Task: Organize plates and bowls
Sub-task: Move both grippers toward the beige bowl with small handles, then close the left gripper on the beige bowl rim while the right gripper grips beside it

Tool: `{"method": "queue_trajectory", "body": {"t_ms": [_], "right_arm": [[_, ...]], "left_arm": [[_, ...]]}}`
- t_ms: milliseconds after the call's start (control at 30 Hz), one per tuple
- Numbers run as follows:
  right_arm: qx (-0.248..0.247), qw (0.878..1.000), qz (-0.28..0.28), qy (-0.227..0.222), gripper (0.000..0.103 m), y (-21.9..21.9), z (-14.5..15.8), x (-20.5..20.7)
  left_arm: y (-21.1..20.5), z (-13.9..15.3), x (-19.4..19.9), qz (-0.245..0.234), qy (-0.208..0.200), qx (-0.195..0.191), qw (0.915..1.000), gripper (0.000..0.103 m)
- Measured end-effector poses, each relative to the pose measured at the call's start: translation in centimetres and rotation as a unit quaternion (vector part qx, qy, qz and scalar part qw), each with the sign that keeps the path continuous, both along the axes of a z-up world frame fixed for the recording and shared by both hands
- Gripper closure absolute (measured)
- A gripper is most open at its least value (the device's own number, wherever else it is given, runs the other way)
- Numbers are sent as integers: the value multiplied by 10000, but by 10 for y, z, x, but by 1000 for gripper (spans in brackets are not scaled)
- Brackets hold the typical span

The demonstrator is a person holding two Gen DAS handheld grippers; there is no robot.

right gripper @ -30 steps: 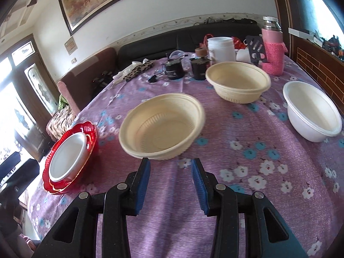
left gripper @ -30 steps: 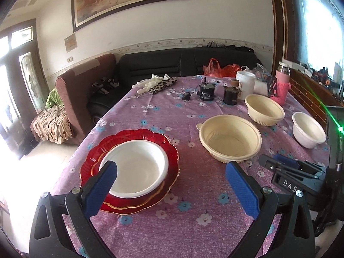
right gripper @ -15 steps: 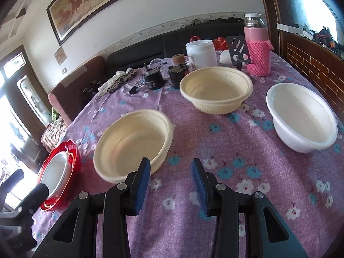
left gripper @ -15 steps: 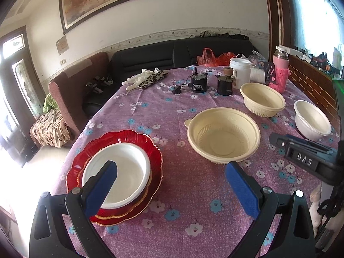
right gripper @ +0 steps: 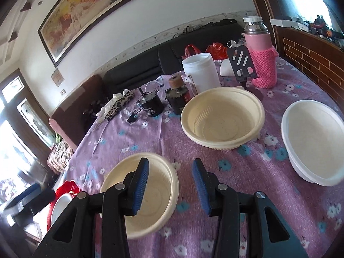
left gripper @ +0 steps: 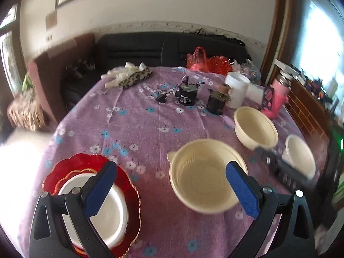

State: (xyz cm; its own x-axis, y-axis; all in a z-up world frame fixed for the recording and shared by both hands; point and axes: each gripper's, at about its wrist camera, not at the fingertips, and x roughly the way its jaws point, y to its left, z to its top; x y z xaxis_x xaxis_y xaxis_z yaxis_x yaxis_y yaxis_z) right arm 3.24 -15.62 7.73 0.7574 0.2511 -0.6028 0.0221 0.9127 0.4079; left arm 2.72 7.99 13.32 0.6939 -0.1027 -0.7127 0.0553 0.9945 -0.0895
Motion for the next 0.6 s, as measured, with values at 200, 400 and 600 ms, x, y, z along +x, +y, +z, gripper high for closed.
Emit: {"method": "queue_trajectory", "body": {"t_ms": [200,400,600], "right_arm": [[91,9992,80,378,56,-7,-31,15],[138,9978,308,575,56,-2,-45,23],[-44,9964,511,679,56,11,-54,25]], "left_arm": [[2,-28,42,63,561,-404,9976,2],[-11,-67,74,56,1103,-561,9923,2],[-28,-87,86,-79,1271,-384,9911,2]]}}
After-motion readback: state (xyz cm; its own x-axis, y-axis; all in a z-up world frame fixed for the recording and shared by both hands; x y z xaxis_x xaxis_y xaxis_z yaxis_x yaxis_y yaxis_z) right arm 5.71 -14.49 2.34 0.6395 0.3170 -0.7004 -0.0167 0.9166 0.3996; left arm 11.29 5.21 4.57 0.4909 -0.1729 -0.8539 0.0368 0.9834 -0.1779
